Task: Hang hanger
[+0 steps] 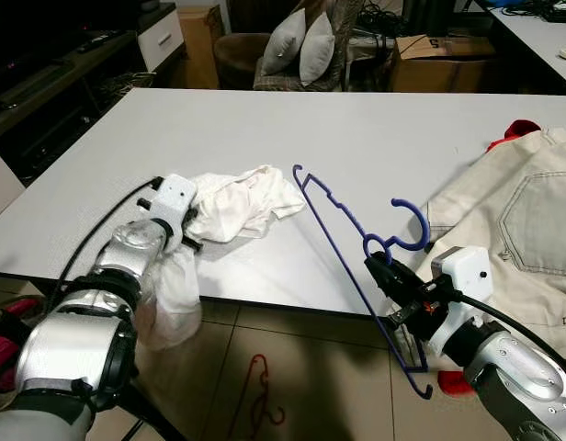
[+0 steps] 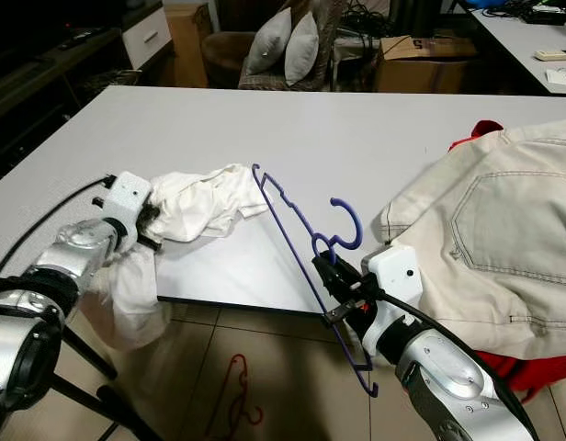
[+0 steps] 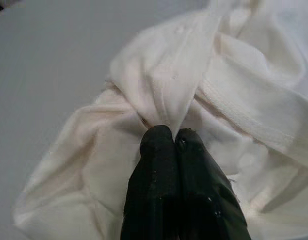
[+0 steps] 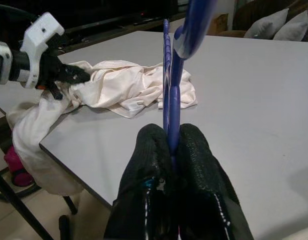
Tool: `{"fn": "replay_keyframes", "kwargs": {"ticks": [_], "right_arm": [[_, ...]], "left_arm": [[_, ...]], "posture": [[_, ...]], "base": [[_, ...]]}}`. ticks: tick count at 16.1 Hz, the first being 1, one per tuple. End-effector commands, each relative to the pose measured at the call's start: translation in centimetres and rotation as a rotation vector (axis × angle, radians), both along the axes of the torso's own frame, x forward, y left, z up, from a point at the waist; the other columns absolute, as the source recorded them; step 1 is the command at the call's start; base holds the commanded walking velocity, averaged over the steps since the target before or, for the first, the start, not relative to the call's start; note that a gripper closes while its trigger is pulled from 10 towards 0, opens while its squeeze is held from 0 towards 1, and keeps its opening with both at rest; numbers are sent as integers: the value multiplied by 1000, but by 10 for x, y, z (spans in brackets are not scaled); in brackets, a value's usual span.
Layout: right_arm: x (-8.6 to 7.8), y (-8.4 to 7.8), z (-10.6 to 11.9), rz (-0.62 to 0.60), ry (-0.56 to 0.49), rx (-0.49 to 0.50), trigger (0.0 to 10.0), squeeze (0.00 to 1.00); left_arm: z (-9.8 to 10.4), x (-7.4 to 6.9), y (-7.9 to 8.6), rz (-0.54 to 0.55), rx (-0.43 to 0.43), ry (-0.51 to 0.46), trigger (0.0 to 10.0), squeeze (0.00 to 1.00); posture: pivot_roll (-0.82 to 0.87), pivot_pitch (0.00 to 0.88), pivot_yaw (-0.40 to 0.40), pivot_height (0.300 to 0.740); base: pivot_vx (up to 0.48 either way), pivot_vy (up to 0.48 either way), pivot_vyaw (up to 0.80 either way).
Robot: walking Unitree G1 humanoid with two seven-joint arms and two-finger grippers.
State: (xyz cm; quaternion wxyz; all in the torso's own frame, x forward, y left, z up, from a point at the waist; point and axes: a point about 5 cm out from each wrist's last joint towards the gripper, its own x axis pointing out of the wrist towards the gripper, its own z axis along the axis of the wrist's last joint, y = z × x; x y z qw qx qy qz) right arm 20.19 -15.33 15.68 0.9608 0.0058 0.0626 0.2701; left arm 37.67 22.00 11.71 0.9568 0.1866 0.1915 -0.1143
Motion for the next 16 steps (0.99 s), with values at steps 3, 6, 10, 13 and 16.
{"fn": "replay_keyframes", "kwargs": {"ticks": [3,6,10,13,16], "right_arm": [[1,4,2,10,-25,7,10000,0],[6,9,1,35,-27,18,10000,0],[11,22,3,94,-37,41,10000,0],[13,28,4,119,-44,60,10000,0],[15,29,6,115,-53,77,10000,0]], "left_arm": [[46,14,11,-15,-17,-155,0,0],[96,26,9,-79,-33,-313,0,0],[141,31,-2,-187,-25,-441,0,0],[176,31,-11,-275,-2,-548,0,0],[195,29,-16,-342,-20,-601,0,0]], "posture": [[-14,0,118,740],[24,0,94,740],[46,0,87,740],[70,0,82,740],[79,0,87,740]], "base": [[0,0,0],[0,0,0],[0,0,0],[0,0,0],[0,0,0]]}}
